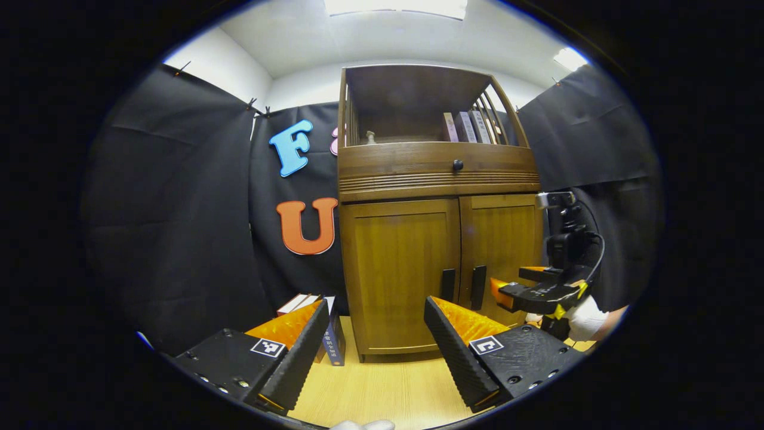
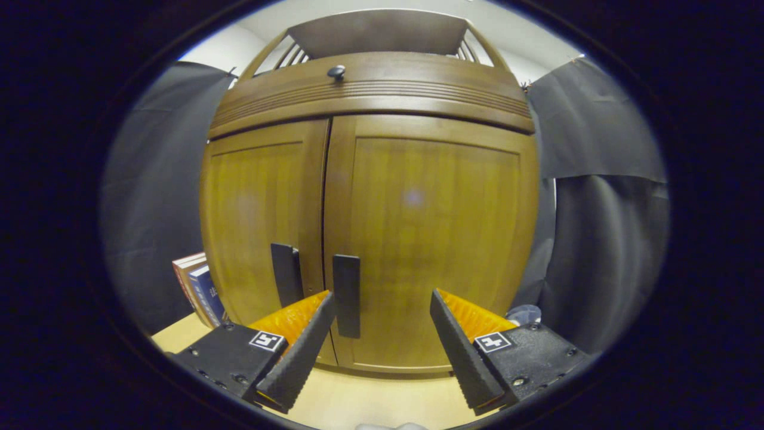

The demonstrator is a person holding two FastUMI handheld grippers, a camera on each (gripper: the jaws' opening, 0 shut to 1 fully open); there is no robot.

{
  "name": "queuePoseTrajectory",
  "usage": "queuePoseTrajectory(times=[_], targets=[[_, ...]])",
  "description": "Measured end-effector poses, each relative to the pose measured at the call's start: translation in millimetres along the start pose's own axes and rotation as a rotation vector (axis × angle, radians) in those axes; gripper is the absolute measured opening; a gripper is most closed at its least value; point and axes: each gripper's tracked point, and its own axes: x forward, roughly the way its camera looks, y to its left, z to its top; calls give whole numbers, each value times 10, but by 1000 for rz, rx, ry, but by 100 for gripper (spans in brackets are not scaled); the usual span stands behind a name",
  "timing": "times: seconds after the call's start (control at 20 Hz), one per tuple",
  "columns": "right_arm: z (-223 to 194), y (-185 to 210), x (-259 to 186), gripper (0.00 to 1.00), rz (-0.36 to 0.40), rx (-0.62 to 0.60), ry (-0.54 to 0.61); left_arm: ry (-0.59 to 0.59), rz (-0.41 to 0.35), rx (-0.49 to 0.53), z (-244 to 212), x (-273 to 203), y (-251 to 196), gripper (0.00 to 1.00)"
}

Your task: Open the right door of the double-door shoe cabinet with the right hand, and open the left door with the left hand.

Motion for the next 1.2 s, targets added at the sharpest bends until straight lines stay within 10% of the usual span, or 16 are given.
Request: queuePoseTrajectory(times=[0.25,0.7,1.2], targets=[[-195,263,423,96,45,-2,100,11,20,-24,-59,-42,86,96],[-149,324,646,38,9,29,128,14,36,-29,-97,-115,152,96],[-168,354,615,33,78,35,147,24,34,-49,-143,-207,110,96]])
